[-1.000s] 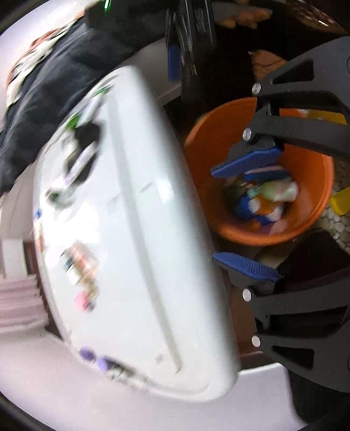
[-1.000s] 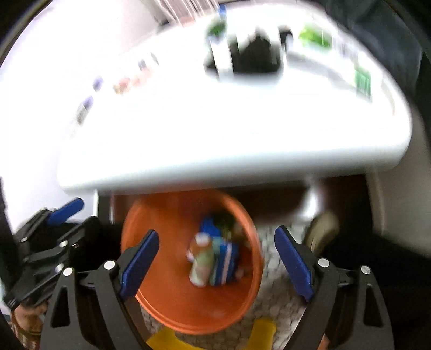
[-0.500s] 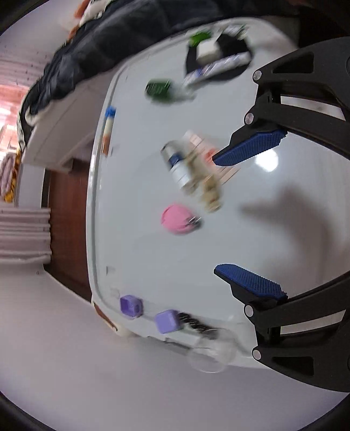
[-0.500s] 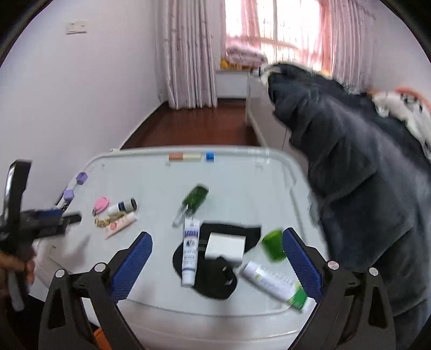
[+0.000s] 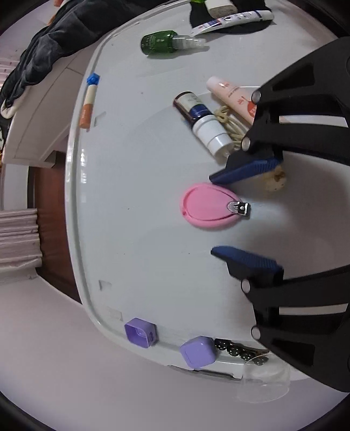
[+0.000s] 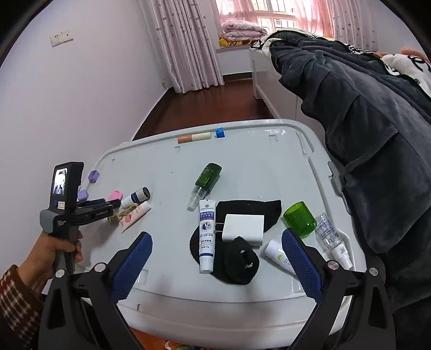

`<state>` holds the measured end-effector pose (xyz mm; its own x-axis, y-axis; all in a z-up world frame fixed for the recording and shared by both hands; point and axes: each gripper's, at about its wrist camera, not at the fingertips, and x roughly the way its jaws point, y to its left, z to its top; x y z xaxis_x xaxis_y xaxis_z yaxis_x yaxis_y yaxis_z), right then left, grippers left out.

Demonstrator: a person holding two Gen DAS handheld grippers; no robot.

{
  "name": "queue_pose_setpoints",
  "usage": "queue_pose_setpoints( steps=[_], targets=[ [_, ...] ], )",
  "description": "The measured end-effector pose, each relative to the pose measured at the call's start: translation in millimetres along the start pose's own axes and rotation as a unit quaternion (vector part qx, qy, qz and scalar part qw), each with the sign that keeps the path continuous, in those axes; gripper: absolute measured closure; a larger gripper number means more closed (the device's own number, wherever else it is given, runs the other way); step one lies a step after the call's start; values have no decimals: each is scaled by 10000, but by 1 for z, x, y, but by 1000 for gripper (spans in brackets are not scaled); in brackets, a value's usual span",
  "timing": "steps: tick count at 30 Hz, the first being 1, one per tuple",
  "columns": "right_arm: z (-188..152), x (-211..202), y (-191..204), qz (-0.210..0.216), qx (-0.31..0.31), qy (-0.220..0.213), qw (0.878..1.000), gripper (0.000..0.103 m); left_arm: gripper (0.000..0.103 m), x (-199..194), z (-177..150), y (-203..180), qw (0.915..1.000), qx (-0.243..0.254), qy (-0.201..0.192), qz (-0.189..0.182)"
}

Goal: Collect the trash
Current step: 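Grasp the pink nail clipper with the left gripper while the right grasps the green bottle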

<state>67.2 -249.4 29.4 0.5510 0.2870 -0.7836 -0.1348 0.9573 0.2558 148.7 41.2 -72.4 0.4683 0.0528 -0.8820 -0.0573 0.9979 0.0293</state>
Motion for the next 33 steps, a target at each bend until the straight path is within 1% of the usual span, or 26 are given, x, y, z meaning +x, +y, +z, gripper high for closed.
queue_pose_setpoints(
  steps=[1, 3, 5, 9, 12, 14, 15, 19, 20, 22, 23, 25, 28, 29, 30, 31, 32, 33],
  targets=[
    [0, 0, 0, 27, 17, 4, 10000, 8, 71, -1, 0, 1, 10000, -59, -37, 15],
    [0, -1, 0, 19, 6, -7, 10000, 8, 71, -4, 0, 6, 9996, -250, -49, -142],
    [0, -1, 0, -10, -19, -9, 10000, 8, 71, -11, -2, 9, 9991, -354, -113, -208],
    [0, 3, -1, -84, -10, 21, 10000, 8, 71, -30, -5, 8, 9983, -339, -321, -352],
    [2, 8, -2, -213, -11, -9, 9998, 8, 71, -44, -5, 7, 9976, -259, -484, -429],
    [8, 17, -2, -379, -54, -65, 9992, 8, 71, -56, -4, 1, 9968, -150, -602, -507],
    [13, 22, -1, -478, -69, -23, 9988, 8, 71, -59, -3, 0, 9963, -119, -658, -533],
    [38, 55, 8, -613, -87, 88, 9980, 8, 71, -70, 1, -7, 9937, 66, -852, -726],
    [49, 72, 15, -644, -114, 190, 9977, 8, 71, -71, 0, -10, 9934, 112, -862, -751],
    [60, 94, 23, -726, -126, 307, 9968, 8, 71, -74, -2, -13, 9926, 189, -874, -826],
    [69, 113, 29, -873, -140, 423, 9952, 9, 71, -75, -3, -13, 9923, 200, -877, -855],
    [77, 138, 35, -915, -98, 647, 9936, 16, 71, -78, -5, -12, 9915, 218, -897, -921],
    [83, 166, 41, -1113, -121, 907, 9896, 20, 71, -82, -4, -10, 9903, 219, -929, -1010],
    [83, 173, 42, -1153, -135, 967, 9885, 23, 71, -83, -5, -9, 9901, 222, -931, -1028],
    [83, 181, 42, -1202, -142, 1057, 9870, 34, 71, -84, -5, -8, 9898, 224, -933, -1054],
    [83, 186, 42, -1202, -152, 1128, 9862, 50, 71, -85, -4, -7, 9895, 216, -944, -1071],
    [82, 194, 42, -1102, -195, 1264, 9856, 58, 71, -86, -5, -6, 9892, 212, -953, -1089],
    [81, 198, 43, -1024, -248, 1343, 9853, 63, 71, -87, -5, -6, 9890, 219, -964, -1105]
  ],
)
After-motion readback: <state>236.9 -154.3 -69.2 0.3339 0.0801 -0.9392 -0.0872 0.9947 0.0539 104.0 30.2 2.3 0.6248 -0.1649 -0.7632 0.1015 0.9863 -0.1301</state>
